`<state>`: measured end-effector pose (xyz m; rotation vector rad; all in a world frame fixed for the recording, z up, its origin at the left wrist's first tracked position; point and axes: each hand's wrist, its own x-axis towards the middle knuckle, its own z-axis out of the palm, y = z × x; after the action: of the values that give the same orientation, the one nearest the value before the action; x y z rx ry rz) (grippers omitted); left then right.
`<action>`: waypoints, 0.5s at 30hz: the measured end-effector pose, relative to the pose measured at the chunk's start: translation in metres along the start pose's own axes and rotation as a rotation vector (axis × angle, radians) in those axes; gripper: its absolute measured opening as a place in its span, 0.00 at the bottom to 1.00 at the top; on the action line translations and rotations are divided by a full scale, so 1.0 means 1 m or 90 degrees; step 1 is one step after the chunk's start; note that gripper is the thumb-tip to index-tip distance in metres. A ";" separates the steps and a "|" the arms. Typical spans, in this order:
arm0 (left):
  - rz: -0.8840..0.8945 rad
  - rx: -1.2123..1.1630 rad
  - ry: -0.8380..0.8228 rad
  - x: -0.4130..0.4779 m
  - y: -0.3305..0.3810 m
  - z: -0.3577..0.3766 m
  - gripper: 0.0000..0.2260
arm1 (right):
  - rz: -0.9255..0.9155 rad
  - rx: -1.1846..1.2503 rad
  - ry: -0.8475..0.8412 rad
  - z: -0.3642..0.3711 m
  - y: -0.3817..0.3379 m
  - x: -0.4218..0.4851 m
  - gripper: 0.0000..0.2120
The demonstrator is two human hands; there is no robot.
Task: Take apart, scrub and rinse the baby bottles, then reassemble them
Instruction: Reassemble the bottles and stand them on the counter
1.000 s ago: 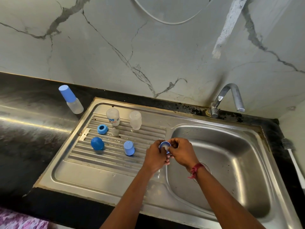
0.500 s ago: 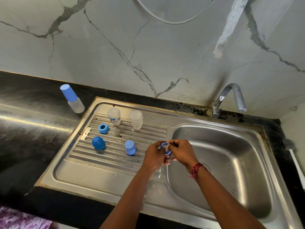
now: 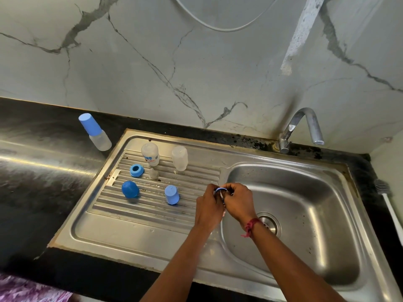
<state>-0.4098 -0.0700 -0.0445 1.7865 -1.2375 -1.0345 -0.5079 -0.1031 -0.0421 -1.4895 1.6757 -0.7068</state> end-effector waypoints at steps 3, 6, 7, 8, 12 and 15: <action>0.023 0.032 0.008 0.001 -0.004 -0.002 0.05 | 0.015 0.077 -0.052 -0.004 0.000 -0.005 0.11; 0.024 0.087 0.007 0.003 -0.007 -0.003 0.06 | 0.030 0.105 -0.095 -0.009 0.003 -0.006 0.07; 0.024 0.098 0.008 0.004 -0.008 -0.003 0.07 | 0.033 0.099 -0.099 -0.009 0.004 -0.006 0.08; 0.021 0.108 0.009 0.005 -0.009 -0.003 0.07 | 0.040 0.097 -0.096 -0.009 0.004 -0.006 0.09; -0.011 -0.011 -0.007 0.007 -0.015 0.000 0.05 | 0.114 0.178 -0.040 -0.009 0.003 -0.004 0.09; -0.019 -0.058 0.012 0.007 -0.017 0.002 0.07 | 0.175 0.272 0.015 -0.007 0.004 -0.001 0.09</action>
<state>-0.4040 -0.0720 -0.0620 1.7457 -1.1374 -1.0713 -0.5161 -0.1021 -0.0412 -0.9365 1.5826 -0.8660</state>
